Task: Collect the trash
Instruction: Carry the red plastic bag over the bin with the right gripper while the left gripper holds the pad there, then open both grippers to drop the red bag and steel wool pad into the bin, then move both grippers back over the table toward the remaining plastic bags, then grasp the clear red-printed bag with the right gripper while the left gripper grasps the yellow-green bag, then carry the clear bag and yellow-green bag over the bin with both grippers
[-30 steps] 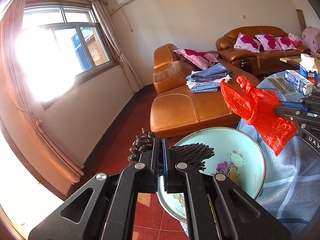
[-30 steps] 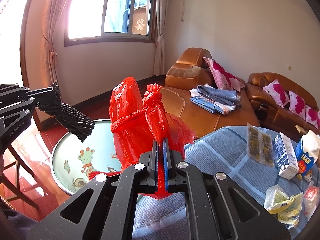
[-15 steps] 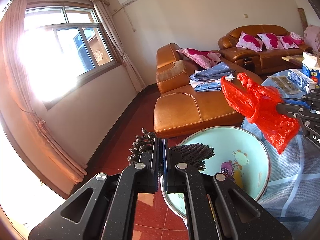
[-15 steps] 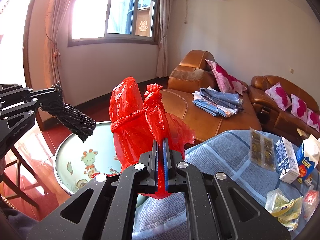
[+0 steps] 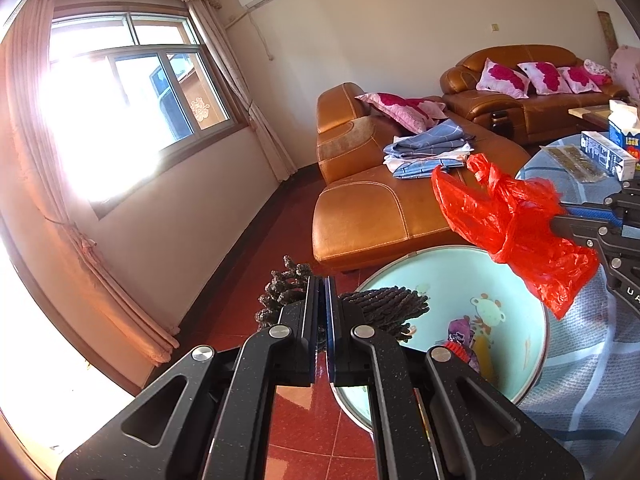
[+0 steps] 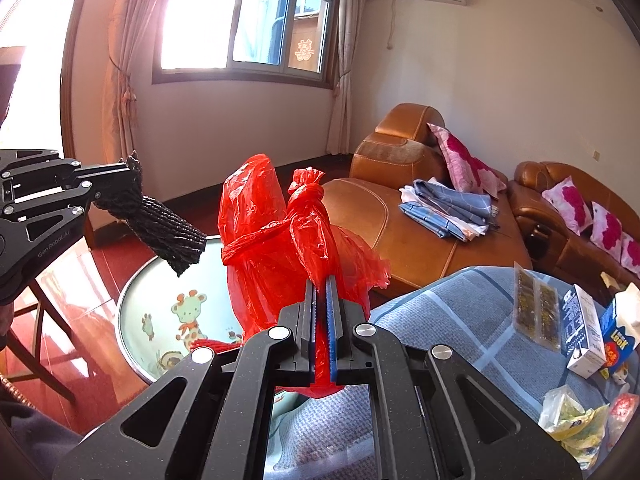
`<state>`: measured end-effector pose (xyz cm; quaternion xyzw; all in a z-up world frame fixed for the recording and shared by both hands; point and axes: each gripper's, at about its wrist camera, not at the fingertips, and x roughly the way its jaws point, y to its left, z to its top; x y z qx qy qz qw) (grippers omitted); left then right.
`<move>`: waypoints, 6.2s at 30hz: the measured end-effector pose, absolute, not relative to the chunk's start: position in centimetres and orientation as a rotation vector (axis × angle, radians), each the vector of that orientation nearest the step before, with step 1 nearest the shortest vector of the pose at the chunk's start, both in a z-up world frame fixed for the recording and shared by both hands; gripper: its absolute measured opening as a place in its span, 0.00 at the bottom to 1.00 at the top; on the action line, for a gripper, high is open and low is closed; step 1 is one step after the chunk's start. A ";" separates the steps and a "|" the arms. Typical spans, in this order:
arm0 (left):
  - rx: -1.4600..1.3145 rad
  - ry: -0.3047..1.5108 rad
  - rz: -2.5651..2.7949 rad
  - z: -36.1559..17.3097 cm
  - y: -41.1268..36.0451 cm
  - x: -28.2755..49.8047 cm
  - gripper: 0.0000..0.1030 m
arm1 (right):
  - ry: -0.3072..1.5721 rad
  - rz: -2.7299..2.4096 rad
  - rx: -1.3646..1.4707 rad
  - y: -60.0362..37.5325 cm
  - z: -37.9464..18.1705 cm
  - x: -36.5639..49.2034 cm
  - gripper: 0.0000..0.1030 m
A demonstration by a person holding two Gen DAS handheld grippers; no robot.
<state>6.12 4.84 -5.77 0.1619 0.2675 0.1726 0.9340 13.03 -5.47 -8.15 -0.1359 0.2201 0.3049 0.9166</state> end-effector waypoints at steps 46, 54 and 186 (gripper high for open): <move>0.310 0.572 0.323 -6.7 5.5 6.7 0.45 | 0.502 0.644 -0.312 -4.4 -9.0 13.6 0.37; 0.307 0.577 0.323 -6.8 5.7 6.9 0.46 | 0.492 0.639 -0.305 -4.7 -9.0 13.6 0.41; 0.312 0.530 0.196 -4.4 0.2 6.9 0.01 | 0.511 0.449 -0.057 -12.1 -7.3 14.0 0.08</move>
